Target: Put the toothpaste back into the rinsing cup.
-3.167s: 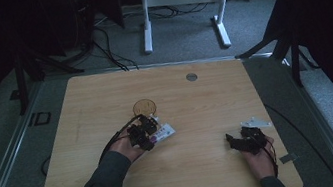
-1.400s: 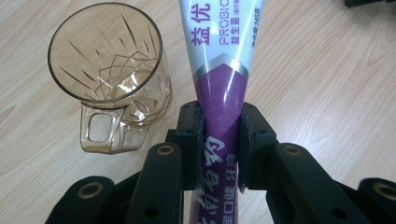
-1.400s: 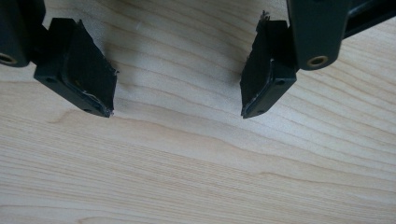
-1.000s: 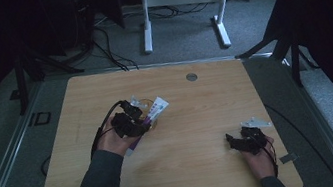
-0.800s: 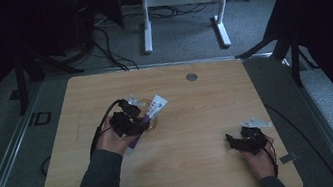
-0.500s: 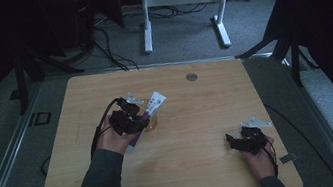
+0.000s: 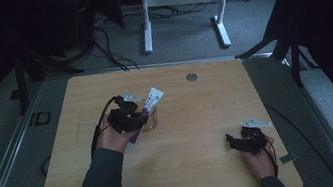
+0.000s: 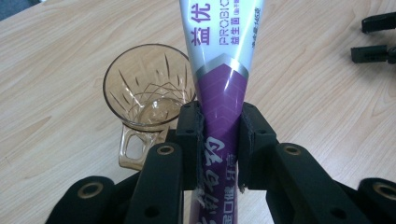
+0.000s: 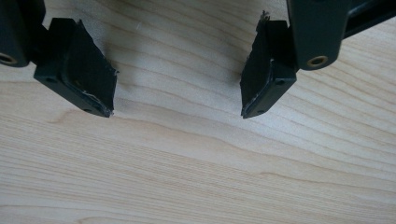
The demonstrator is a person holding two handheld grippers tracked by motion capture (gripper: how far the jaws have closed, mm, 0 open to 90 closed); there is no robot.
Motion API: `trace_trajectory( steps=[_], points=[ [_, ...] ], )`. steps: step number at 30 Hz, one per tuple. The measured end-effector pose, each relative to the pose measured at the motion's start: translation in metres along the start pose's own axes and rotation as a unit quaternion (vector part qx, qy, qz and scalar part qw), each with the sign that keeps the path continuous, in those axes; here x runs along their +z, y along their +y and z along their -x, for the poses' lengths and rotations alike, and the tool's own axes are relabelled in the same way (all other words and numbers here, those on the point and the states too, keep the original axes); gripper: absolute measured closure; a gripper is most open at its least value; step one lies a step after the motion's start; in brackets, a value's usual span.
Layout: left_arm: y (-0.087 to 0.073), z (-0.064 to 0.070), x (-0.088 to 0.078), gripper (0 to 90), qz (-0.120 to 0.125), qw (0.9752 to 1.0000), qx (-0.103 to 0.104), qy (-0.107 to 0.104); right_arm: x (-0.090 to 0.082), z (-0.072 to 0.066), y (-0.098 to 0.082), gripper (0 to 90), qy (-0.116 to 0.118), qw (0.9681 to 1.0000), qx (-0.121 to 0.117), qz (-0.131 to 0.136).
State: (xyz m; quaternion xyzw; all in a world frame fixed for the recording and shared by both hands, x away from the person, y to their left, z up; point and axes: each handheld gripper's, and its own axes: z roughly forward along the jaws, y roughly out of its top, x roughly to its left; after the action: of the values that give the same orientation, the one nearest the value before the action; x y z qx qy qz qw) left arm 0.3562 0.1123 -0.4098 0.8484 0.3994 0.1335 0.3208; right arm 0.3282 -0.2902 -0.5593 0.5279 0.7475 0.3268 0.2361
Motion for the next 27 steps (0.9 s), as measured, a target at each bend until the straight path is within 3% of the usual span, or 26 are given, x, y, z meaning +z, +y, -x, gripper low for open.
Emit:
trace_trajectory(
  steps=[27],
  points=[
    [0.0016, -0.0007, 0.0045, 73.2, 0.026, 0.9994, -0.016, 0.016, 0.0001, 0.0, 0.0001, 26.9, 0.0, 1.0, 0.0, 0.0]
  ],
)
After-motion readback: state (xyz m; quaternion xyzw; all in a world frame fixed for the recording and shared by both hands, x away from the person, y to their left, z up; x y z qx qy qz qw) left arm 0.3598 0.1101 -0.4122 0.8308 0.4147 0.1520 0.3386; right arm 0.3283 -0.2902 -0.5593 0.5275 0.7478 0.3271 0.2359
